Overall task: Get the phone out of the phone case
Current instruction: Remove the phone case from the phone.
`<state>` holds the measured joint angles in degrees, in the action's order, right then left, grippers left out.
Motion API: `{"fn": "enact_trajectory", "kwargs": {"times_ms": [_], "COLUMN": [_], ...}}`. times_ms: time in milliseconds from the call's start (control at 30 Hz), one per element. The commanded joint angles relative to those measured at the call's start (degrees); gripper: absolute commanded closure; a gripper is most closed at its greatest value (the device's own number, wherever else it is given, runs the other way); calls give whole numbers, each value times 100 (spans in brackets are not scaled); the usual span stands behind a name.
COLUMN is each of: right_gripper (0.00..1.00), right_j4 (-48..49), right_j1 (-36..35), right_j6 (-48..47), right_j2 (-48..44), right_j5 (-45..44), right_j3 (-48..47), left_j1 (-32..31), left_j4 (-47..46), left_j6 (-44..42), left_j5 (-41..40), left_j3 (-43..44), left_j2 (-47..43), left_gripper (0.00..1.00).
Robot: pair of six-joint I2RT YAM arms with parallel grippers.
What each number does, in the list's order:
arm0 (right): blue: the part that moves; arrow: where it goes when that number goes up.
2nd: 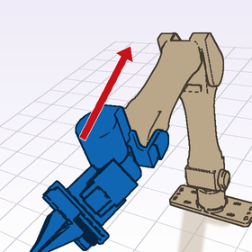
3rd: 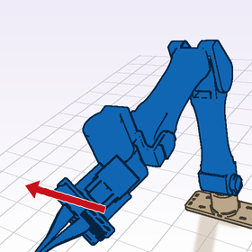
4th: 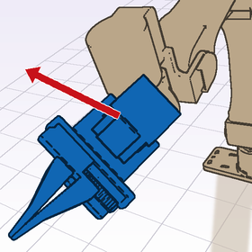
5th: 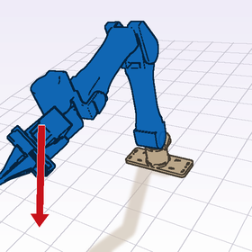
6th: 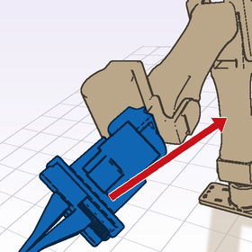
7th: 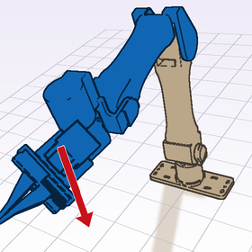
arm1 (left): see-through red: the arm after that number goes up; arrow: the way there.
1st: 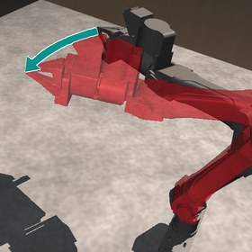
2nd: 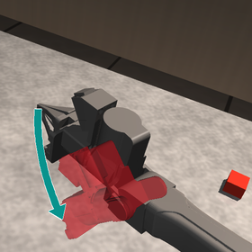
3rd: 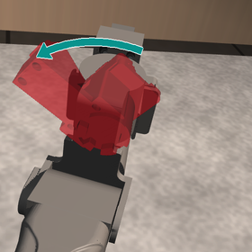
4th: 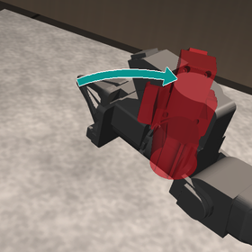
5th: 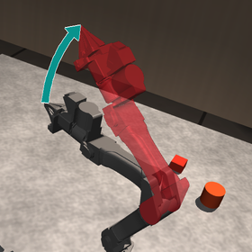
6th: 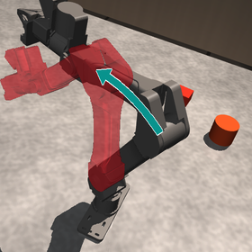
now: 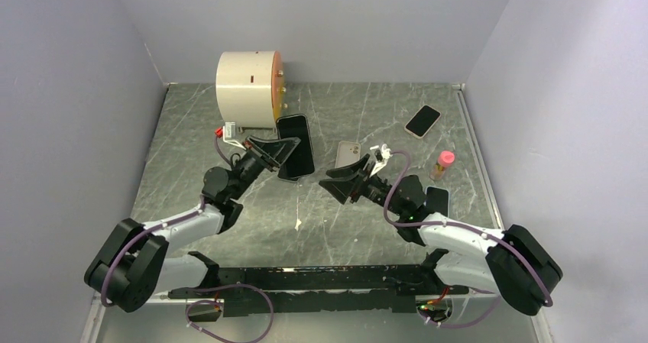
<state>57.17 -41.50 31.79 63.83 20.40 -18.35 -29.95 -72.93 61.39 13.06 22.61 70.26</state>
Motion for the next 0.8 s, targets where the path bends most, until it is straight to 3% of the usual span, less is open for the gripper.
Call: {"fn": "enact_trajectory", "kwargs": {"times_ms": [0,167,367,767], "right_gripper": [46,46,44,44], "right_j4": [464,1454,2202,2675], "right_j1": [15,-85,-259,-411], "right_j6": [43,564,669,817], "right_j2": [0,616,1268,1878], "right_j5": [132,231,9,26], "right_j3": [-230,-323,-626,-1103], "left_j1": [112,99,-6,-619], "left_j4": [-120,-494,-1566,-1072], "left_j6": [299,583,1252,662], "left_j5": [24,-32,-576,-1293], "left_j3": [166,161,19,27], "left_j2": [-497,-311,267,-105], "left_gripper": [97,97,97,97]}}
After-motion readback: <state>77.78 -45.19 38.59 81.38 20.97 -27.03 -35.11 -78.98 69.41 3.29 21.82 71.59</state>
